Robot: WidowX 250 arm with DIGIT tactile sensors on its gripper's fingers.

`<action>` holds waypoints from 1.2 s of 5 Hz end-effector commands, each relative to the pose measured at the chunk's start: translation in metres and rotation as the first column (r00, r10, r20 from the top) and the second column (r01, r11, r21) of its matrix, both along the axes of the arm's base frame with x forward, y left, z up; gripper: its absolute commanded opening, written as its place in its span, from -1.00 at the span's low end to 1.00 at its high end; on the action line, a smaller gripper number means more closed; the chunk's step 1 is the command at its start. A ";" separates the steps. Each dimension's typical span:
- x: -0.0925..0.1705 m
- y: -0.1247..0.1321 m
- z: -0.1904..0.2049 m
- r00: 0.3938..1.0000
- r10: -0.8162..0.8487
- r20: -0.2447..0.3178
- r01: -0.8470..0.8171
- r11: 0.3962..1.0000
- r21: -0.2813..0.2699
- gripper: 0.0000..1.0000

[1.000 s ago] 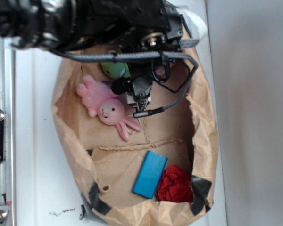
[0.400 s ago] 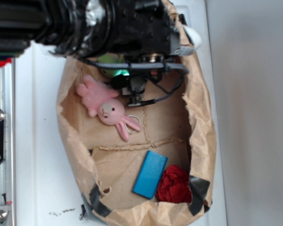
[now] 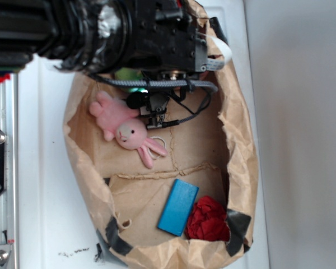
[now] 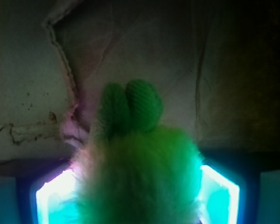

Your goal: Grab the green animal.

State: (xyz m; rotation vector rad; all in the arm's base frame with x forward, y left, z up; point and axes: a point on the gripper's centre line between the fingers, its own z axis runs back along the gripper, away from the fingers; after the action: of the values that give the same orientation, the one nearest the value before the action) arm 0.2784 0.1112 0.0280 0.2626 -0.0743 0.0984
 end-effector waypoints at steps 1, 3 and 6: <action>0.000 -0.001 0.003 1.000 0.024 0.015 -0.024 1.000 -0.015 -1.00; 0.001 -0.005 0.021 0.999 0.029 0.042 -0.026 0.998 -0.063 -1.00; 0.003 -0.039 0.107 0.995 0.023 0.101 0.005 0.962 -0.274 -1.00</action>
State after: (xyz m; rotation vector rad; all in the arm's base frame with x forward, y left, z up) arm 0.2773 0.0623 0.1113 -0.0417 -0.0927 0.1446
